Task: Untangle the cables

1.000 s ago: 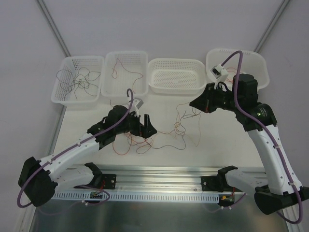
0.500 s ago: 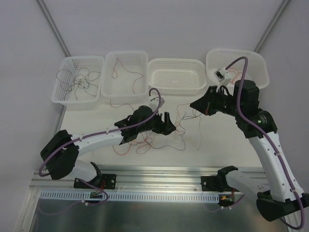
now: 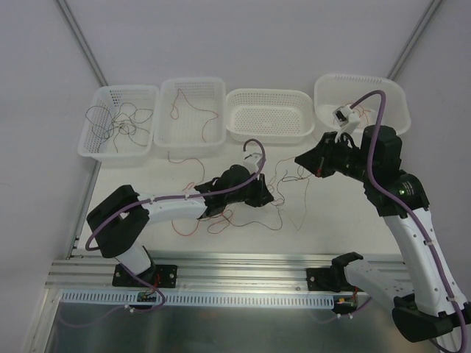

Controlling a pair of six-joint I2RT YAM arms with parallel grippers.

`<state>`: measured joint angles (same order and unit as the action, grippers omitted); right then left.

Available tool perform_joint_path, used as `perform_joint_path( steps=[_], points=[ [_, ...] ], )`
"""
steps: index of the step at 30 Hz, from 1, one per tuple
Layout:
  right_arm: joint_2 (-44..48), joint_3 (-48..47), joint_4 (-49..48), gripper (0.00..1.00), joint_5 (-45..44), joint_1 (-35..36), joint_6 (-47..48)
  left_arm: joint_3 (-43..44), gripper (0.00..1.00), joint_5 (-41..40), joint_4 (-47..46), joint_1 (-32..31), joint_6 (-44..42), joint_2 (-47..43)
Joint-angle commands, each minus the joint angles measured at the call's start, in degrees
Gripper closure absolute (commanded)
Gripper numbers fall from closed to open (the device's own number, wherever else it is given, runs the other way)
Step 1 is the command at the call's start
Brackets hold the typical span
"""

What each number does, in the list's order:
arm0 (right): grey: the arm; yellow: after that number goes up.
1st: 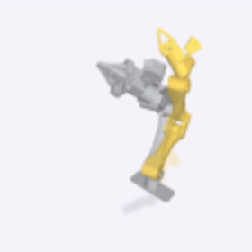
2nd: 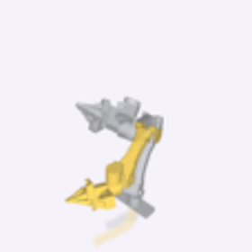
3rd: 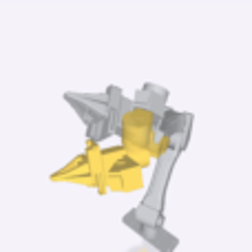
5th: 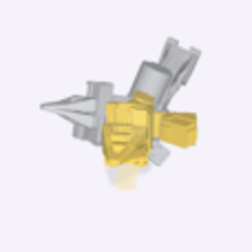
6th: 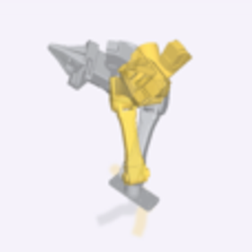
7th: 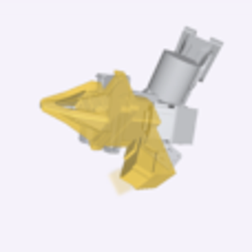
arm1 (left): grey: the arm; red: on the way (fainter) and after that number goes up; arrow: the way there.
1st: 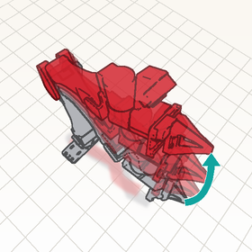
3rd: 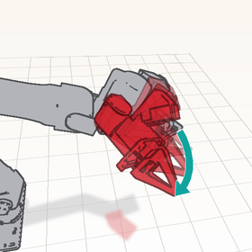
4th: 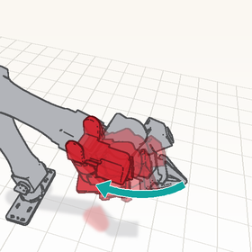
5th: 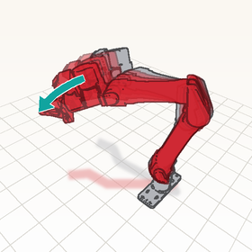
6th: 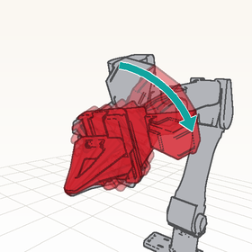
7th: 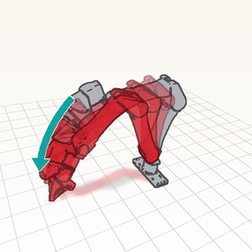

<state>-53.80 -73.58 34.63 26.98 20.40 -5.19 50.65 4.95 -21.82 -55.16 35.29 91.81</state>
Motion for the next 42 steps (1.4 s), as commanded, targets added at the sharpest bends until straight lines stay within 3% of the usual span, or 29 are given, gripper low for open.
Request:
perform_joint_path(
  steps=[1,3,6,10,16,22,26,27,30,33,34,35,38,39,41,42],
  points=[
    [1.07,-4.37,3.94,0.99,-7.28,-0.19,4.04,-0.89,0.91,-1.69,-2.96,-0.39,-0.13,-1.54],
    [0.63,-6.73,7.01,0.99,-11.66,-0.97,4.92,-2.65,1.0,-4.41,-0.87,-0.3,-1.7,-3.9],
    [0.45,-9.64,9.13,0.99,-15.1,-3.61,7.3,-4.59,1.0,-9.06,5.09,0.75,-3.12,-7.68],
    [-0.6,-12.8,11.33,0.99,-18.01,-9.83,8.53,-7.75,1.0,-9.17,10.56,5.05,-3.91,-13.14],
    [-1.92,-14.04,12.13,0.99,-16.71,-19.16,6.95,-12.68,1.0,-3.57,15.93,14.1,-7.24,-24.03],
    [-3.5,-12.2,11.07,0.99,-11.95,-20.23,5.45,-11.98,1.0,-4.68,25.32,16.83,-14.19,-32.91],
    [-4.55,-13.34,11.51,0.99,-10.73,-20.23,5.45,-9.62,1.0,-15.75,37.18,22.8,-11.05,-33.98],
    [-4.91,-15.08,11.6,0.99,-8.72,-20.31,5.45,-7.61,1.0,-19.33,43.73,24.29,-10.16,-32.41],
    [-5.7,-17.64,11.42,0.99,-7.73,-20.23,5.45,-4.44,1.0,-22.34,52.38,32.28,-7.35,-28.28],
    [-6.14,-20.63,11.86,0.99,-7.13,-20.32,5.46,-3.54,1.0,-21.83,54.17,36.61,-6.46,-27.56],
    [-6.14,-20.9,11.34,0.99,-5.55,-20.23,5.45,-3.54,0.98,-20.43,53.82,36.79,-6.63,-27.91],
    [-6.14,-20.03,10.55,0.99,-3.36,-20.23,3.19,-3.37,0.8,-19.11,53.38,36.79,-7.42,-28.17],
    [-5.09,-15.48,5.63,0.99,4.21,-20.31,-0.07,-2.49,0.51,-10.51,50.58,36.7,-9.35,-28.7],
    [-4.82,-14.32,3.97,0.99,5.09,-19.97,-0.26,-2.58,0.37,-8.31,49.69,36.61,-9.62,-29.57],
    [-4.3,-12.13,3.51,0.99,4.14,-17.51,-0.17,-3.01,0.27,-0.09,45.41,36.52,-9.97,-30.89],
    [-4.29,-11.68,3.51,0.99,3.43,-16.63,0.09,-3.8,0.17,2.41,43.9,36.35,-9.89,-32.38]
  ],
)
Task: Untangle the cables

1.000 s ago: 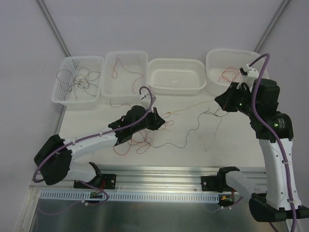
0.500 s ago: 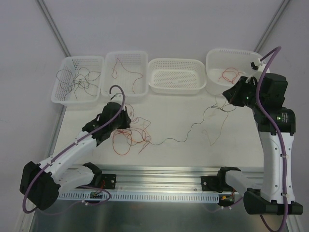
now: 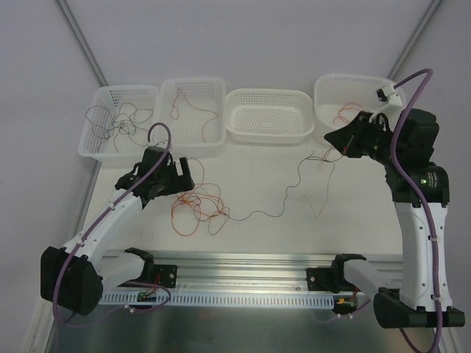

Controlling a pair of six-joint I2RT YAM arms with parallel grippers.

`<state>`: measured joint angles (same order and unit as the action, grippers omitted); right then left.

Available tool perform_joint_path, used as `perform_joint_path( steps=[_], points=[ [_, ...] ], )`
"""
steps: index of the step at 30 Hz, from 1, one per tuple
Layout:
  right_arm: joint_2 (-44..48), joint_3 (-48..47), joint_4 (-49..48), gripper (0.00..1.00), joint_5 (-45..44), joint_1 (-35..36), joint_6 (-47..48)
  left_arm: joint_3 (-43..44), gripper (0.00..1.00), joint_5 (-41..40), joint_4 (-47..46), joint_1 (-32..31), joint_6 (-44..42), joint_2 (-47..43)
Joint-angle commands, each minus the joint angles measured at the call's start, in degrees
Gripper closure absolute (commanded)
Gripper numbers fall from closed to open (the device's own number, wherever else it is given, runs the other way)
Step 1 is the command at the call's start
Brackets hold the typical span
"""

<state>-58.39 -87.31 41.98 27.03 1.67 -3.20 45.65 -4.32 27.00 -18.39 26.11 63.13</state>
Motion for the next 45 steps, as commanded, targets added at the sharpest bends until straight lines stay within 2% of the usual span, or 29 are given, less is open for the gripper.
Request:
perform_joint_path(
  steps=[1,4,6,9,12,16,22,30,33,34,37,38,43,45],
  points=[
    [0.3,2.58,-4.01,0.99,3.12,3.67,-1.9,0.94,0.12,14.31,-6.68,-1.2,-0.62,-4.42],
    [0.64,5.03,-4.97,0.99,1.81,6.31,-2.33,1.63,0.01,21.18,-11.09,-4.44,-0.62,-5.48],
    [0.82,6.79,-5.85,0.99,0.93,7.9,-2.95,3.03,0.01,24.96,-13.8,-7.08,-1.32,-4.78],
    [1.35,9.07,-7.25,0.99,-0.39,9.74,-3.65,4.79,0.01,28.82,-19.59,-14.55,-1.5,-2.15],
    [1.88,10.66,-9.28,0.99,-0.92,11.07,-5.14,5.76,0.01,31.56,-25.75,-20.35,1.57,1.45],
    [2.23,12.16,-10.16,0.99,-2.15,13.09,-6.2,8.4,0.01,30.52,-34.02,-26.77,3.25,6.46],
    [3.19,14.0,-12.36,0.99,-2.86,15.02,-7.96,15.16,0.04,26.57,-37.46,-32.84,2.9,15.52],
    [3.55,14.97,-13.32,0.99,-2.51,17.13,-9.28,20.71,0.24,21.28,-38.34,-35.48,1.75,24.93],
    [3.37,14.97,-13.41,0.99,-2.15,17.49,-9.19,20.97,0.43,20.4,-38.43,-35.66,2.1,26.07],
    [3.46,14.89,-13.5,0.99,-2.07,17.58,-9.28,20.89,0.61,20.23,-38.43,-35.66,2.02,25.99],
    [3.11,15.06,-12.98,0.99,-2.06,17.49,-7.79,19.22,0.94,18.74,-38.25,-35.66,1.14,24.41],
    [2.85,14.97,-12.45,0.99,-2.94,17.58,-7.09,17.82,1.0,18.12,-37.91,-35.57,0.79,22.49],
    [2.32,15.76,-10.34,0.99,-7.16,16.18,-3.04,12.36,1.0,10.56,-31.24,-33.65,0.52,13.17],
    [2.14,16.47,-10.16,0.99,-6.9,13.37,-2.51,8.86,1.0,9.68,-27.82,-30.05,1.05,6.94]
  ],
)
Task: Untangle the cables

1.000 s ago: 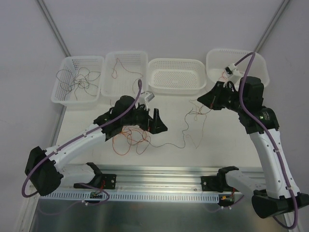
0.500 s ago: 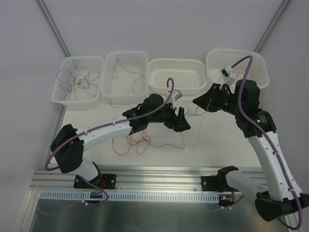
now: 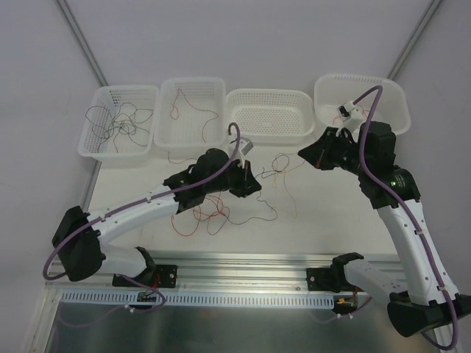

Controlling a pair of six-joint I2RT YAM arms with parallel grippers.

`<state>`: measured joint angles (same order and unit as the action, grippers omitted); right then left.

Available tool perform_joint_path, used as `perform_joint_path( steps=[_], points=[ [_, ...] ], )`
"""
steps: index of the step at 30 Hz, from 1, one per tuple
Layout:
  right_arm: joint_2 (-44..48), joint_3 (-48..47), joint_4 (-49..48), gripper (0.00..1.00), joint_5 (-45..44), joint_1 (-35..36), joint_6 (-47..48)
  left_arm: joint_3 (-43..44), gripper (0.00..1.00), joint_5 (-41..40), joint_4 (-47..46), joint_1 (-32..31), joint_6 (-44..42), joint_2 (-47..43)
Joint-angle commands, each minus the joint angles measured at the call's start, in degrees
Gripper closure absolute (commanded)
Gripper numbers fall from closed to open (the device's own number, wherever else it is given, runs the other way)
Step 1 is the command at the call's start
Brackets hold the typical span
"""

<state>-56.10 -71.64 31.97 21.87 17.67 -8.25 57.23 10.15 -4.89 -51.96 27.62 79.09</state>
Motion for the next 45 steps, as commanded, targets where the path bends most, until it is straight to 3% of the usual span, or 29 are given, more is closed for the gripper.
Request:
perform_joint_path(
  steps=[1,4,8,11,15,24,30,35,40,45],
  points=[
    [-0.15,1.23,0.29,0.99,-1.65,-3.95,2.45,-3.78,1.0,-4.79,6.1,5.36,-0.28,-11.22],
    [-0.24,2.2,2.04,0.99,-2.26,-10.27,2.54,-8.44,1.0,-4.35,13.39,13.18,-0.81,-20.97],
    [-0.42,2.82,3.72,0.99,-2.97,-19.49,1.84,-11.7,1.0,-9.87,23.94,22.5,-3.61,-33.44],
    [-0.77,2.38,4.16,0.99,-2.01,-22.85,0.78,-11.18,1.0,-14.54,31.85,29.97,-5.11,-35.23],
    [-2.08,-1.57,4.68,0.99,-0.52,-23.03,0.43,-9.86,1.0,-14.12,37.84,36.49,-5.55,-30.85],
    [-8.58,-14.48,1.17,0.99,6.87,-20.84,0.78,-7.05,1.0,-6.38,37.76,36.76,-8.54,-14.94],
    [-19.39,-28.0,-4.62,0.99,8.63,-16.28,0.52,-9.06,1.0,-0.32,35.39,36.85,-11.35,-8.34],
    [-30.35,-36.9,-17.44,0.99,11.0,-14.16,-1.68,-10.56,1.0,6.09,33.19,36.76,-11.71,-5.35],
    [-41.71,-49.96,-28.17,0.99,11.88,-11.88,-2.91,-10.21,1.0,8.56,32.66,36.76,-12.06,-3.42],
    [-53.74,-56.68,-37.56,0.99,11.62,-11.08,-5.02,-10.47,1.0,9.88,32.48,36.76,-12.41,-1.92]
  ],
)
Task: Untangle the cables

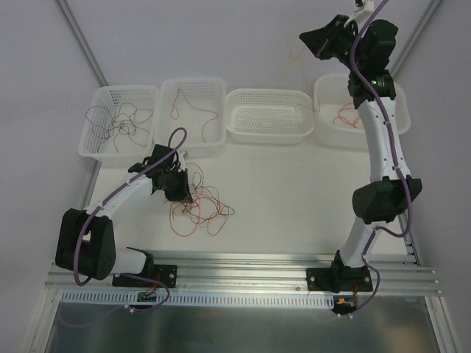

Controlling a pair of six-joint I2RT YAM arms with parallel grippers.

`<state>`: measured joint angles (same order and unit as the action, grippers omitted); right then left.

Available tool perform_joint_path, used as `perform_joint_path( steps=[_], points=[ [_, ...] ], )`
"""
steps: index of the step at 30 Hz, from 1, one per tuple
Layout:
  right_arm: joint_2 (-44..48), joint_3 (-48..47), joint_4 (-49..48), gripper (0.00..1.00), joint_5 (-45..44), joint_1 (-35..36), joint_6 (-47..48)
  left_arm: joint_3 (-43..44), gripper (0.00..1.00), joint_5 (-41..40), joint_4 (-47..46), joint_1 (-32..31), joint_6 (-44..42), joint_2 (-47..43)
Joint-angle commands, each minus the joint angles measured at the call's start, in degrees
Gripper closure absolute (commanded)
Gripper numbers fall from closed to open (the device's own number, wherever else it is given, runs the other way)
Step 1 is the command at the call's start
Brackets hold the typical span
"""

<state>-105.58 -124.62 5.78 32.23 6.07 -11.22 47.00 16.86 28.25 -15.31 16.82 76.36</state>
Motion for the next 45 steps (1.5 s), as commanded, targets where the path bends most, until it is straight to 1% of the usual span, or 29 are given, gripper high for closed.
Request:
perform_joint_path(
  steps=[1,4,7,9,11,14,17,18,20,21,23,24,25,26,28,30,31,32,33,35,36,37,38,39,40,41,42,43,45],
  points=[
    [-5.76,-3.88,-12.71,0.99,0.91,0.61,-2.31,-0.16,1.0,4.13,-0.65,0.11,-1.61,1.51],
    [-10.86,-3.62,-15.53,0.99,0.29,0.61,-2.4,0.19,1.0,5.11,-0.83,0.11,-1.88,2.57],
    [-14.99,0.15,-18.52,0.99,0.73,0.88,-3.8,0.28,1.0,5.81,-1.09,0.19,-1.97,3.01],
    [-16.41,5.15,-20.18,0.99,1.17,1.05,-3.98,0.28,1.0,6.16,-1.27,0.11,-2.14,3.01],
    [-17.9,7.97,-20.46,0.99,1.17,1.41,-3.63,0.28,1.0,6.08,-1.35,0.11,-2.14,2.92],
    [-19.92,10.79,-18.01,0.94,1.78,1.49,-2.67,0.28,1.0,6.69,-1.44,0.11,-2.05,2.92],
    [-20.63,10.89,-12.56,0.79,1.96,1.67,-0.04,0.28,1.0,7.48,-1.71,0.11,-2.05,2.75],
    [-20.11,11.06,-9.76,0.62,1.7,1.67,0.67,0.19,1.0,8.18,-1.79,0.02,-2.23,2.57],
    [-18.71,11.59,-7.11,0.5,0.82,1.76,2.87,0.11,1.0,8.45,-2.15,0.11,-2.4,1.61],
    [-16.61,11.85,-3.97,0.43,0.56,1.67,3.92,-0.15,1.0,8.62,-2.41,-0.07,-2.49,0.64],
    [-13.44,13.34,-0.88,0.36,-0.84,1.93,6.98,-0.33,1.0,8.71,-2.93,-0.07,-2.58,-0.24],
    [-11.86,13.96,2.88,0.34,-1.72,2.11,8.4,-0.33,1.0,8.8,-3.02,-0.07,-2.49,-0.68],
    [-7.93,14.57,4.83,0.31,-3.82,2.54,9.89,-0.16,1.0,9.24,-3.03,-0.24,-2.41,-1.47],
    [-6.06,16.32,8.86,0.26,-5.14,2.72,13.21,0.1,1.0,9.59,-3.11,-0.51,-1.97,-1.91],
    [-0.1,18.43,12.83,0.24,-9.17,3.16,15.43,1.24,1.0,10.29,-3.03,-1.21,-1.35,-3.75],
    [4.48,23.61,16.96,0.22,-12.09,3.6,17.19,3.08,1.0,9.95,-3.03,-3.31,-0.65,-5.25],
    [9.38,25.63,17.85,0.22,-13.93,4.12,17.72,3.79,1.0,9.68,-3.03,-4.02,-0.21,-6.56],
    [11.86,27.91,18.47,0.21,-14.29,4.65,18.16,4.58,1.0,9.33,-3.11,-4.72,0.58,-7.18],
    [14.15,33.33,18.91,0.21,-14.47,5.09,18.6,6.24,1.0,9.24,-3.03,-5.69,1.11,-7.88],
    [21.51,38.89,17.87,0.21,-11.68,6.5,17.74,8.01,1.0,8.81,-3.11,-8.23,2.77,-8.42],
    [24.08,44.58,16.56,0.21,-7.57,6.76,15.55,10.02,1.0,8.54,-3.03,-9.2,3.39,-8.59],
    [26.28,48.12,14.89,0.21,-5.36,7.46,13.96,11.08,1.0,8.1,-3.11,-11.21,4.0,-8.59],
    [30.74,51.28,10.96,0.22,-3.33,7.82,12.64,12.14,1.0,7.32,-3.03,-12.36,4.71,-8.42],
    [32.79,56.97,9.18,0.22,-0.27,8.95,11.5,14.76,1.0,6.87,-3.03,-13.51,4.98,-7.98],
    [34.46,59.47,7.68,0.22,0.55,9.66,7.4,16.0,1.0,6.35,-3.03,-14.65,5.33,-7.54],
    [36.48,61.67,6.36,0.22,1.16,10.45,5.96,17.32,1.0,5.99,-3.03,-16.4,6.11,-7.02],
    [39.72,64.04,3.48,0.22,1.78,11.24,4.82,19.94,1.0,5.81,-3.03,-17.29,6.47,-5.88],
    [41.4,67.45,2.4,0.22,1.79,13.16,4.37,21.27,1.0,5.73,-3.03,-17.91,6.73,-5.17],
    [44.74,70.2,1.17,0.22,0.65,15.2,4.37,25.49,1.0,5.2,-3.03,-19.32,7.7,-3.24]
  ],
)
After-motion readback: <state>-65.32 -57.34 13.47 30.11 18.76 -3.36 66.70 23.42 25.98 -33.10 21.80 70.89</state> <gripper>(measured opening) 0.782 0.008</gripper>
